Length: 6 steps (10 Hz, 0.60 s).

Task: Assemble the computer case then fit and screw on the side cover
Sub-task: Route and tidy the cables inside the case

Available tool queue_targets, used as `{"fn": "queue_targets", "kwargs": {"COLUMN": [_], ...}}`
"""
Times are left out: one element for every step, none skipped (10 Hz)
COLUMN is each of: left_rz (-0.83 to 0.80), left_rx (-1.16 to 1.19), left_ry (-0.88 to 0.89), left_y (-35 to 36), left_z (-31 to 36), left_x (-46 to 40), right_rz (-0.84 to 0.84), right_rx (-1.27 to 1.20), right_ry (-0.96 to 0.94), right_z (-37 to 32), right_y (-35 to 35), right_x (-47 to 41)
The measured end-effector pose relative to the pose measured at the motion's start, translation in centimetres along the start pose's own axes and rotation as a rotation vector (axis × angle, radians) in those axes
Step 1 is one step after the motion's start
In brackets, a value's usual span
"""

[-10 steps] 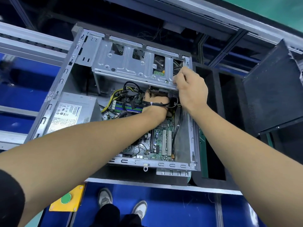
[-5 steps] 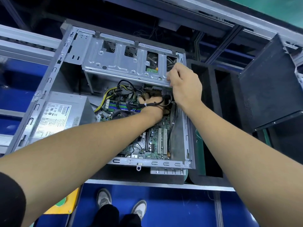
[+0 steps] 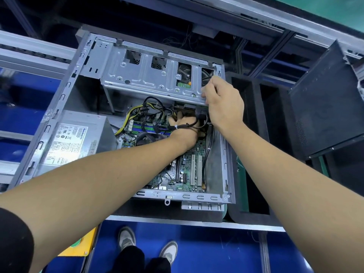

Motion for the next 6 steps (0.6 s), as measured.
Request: {"fn": "queue_targets", "kwargs": {"left_rz": [-0.028, 0.048, 0.122, 0.179, 0.168, 0.187], "left_rx": [-0.048, 0.039, 0.042, 0.088, 0.026, -0.096], "left_ry": [0.082, -0.053, -0.147, -0.109, -0.097, -0.050], "left_y": [0.3, -1.2, -2.1, -2.2, -2.3, -2.4], "left_z": [0.1, 0.8, 1.0, 1.4, 1.5, 1.9], "left_x": [-0.3, 0.5, 0.6, 0.5, 0.7, 1.1], "right_rz": [0.001, 0.001, 0.000, 0.000, 0.000, 0.003], "right_rx": [0.001, 0.002, -0.005, -0.010, -0.015, -0.008], "right_ry": [-0.005, -0.002, 0.002, 0.007, 0.006, 0.006], "right_z": [0.0, 0.0, -0.1, -0.1, -0.1, -0.2], "right_y": [0.0, 0.0, 0.0, 0.0, 0.0, 0.0], "right_x": [0.1, 0.1, 0.2, 0.3, 0.3, 0.2]}}
Point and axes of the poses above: each hand's wrist, its own x-axis away from the middle knuckle, its own y-axis out of the palm, z = x × y, the point moved 5 cm from there along -x, towards the middle knuckle, and after that the axes turned 15 degrees about y, right-handed, at the moved point
